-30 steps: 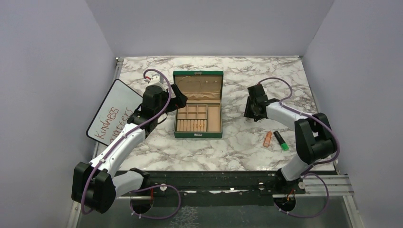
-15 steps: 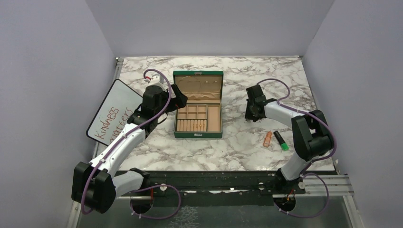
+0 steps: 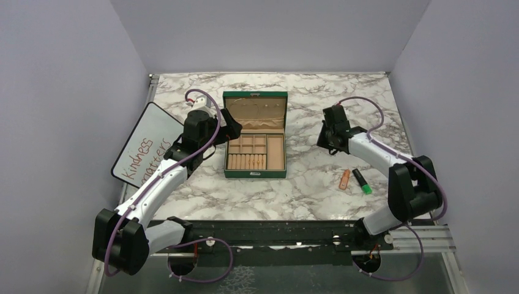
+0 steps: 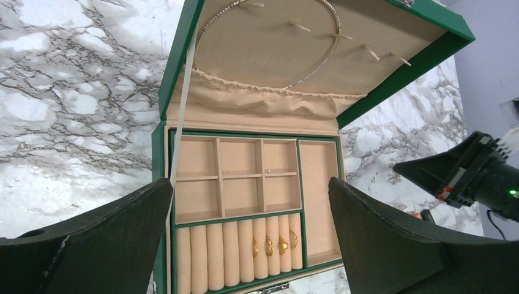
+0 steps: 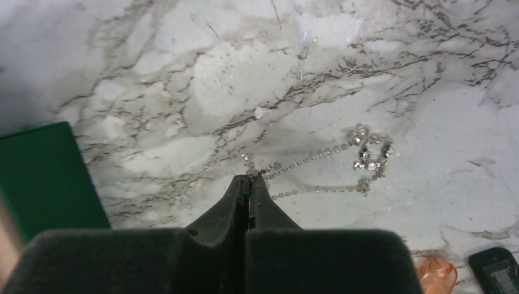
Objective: Organize the mixed jewelry
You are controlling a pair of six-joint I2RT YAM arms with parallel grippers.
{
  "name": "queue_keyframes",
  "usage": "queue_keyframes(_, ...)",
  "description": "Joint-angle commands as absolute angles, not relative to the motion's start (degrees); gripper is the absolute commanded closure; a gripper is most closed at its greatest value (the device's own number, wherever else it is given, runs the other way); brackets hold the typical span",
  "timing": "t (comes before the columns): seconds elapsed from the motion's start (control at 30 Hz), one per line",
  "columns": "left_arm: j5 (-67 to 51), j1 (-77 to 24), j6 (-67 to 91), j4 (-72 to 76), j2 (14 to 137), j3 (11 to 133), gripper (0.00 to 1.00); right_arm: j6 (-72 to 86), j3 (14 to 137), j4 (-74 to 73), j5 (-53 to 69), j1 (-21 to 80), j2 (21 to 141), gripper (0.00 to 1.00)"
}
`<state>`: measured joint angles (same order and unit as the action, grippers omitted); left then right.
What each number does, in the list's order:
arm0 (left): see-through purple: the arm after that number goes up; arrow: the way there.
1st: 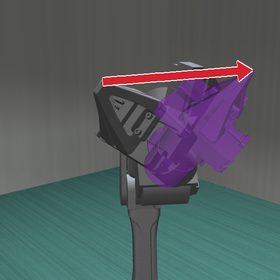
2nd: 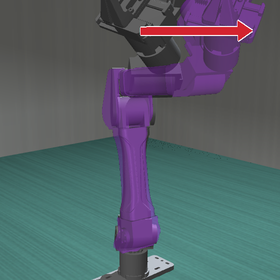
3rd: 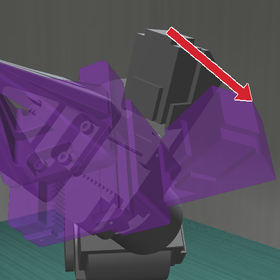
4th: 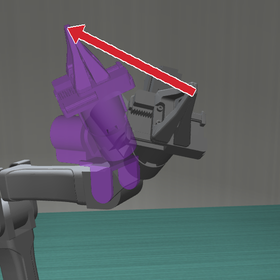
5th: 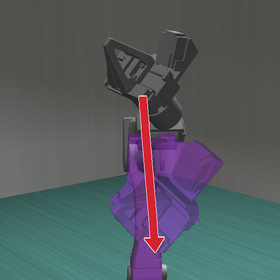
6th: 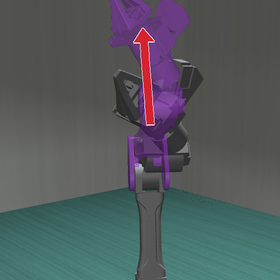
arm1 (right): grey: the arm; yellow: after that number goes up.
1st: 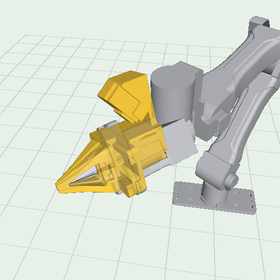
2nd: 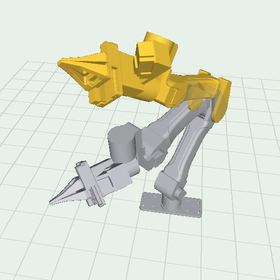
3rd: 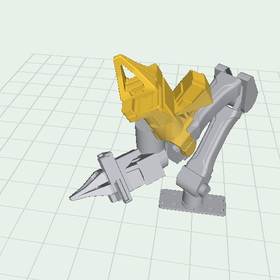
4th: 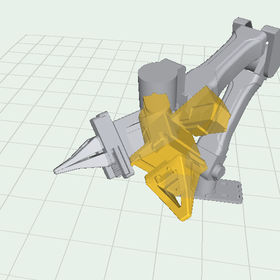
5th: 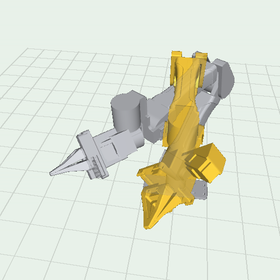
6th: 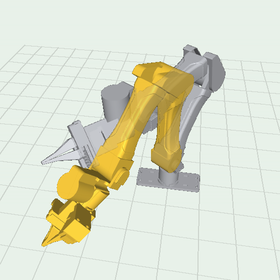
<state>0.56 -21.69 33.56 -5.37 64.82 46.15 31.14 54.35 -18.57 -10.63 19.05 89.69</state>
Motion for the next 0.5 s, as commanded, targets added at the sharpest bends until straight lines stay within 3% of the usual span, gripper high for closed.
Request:
queue_keyframes(0.0, -1.6, -21.3, 33.8, -4.3, 65.0, 46.4, 0.01, 34.8, 54.4, -19.8, -10.3, 18.8, 84.4, 0.99)
queue_keyframes(0.33, -4.0, -21.4, 33.8, -3.9, 65.8, 47.1, 0.01, 27.8, 58.8, -21.8, -2.3, 18.8, 80.7, 0.99)
queue_keyframes(0.47, -4.2, -21.3, 33.9, -3.9, 65.9, 47.3, 0.01, 20.3, 61.1, -21.2, 6.2, 18.9, 79.2, 0.99)
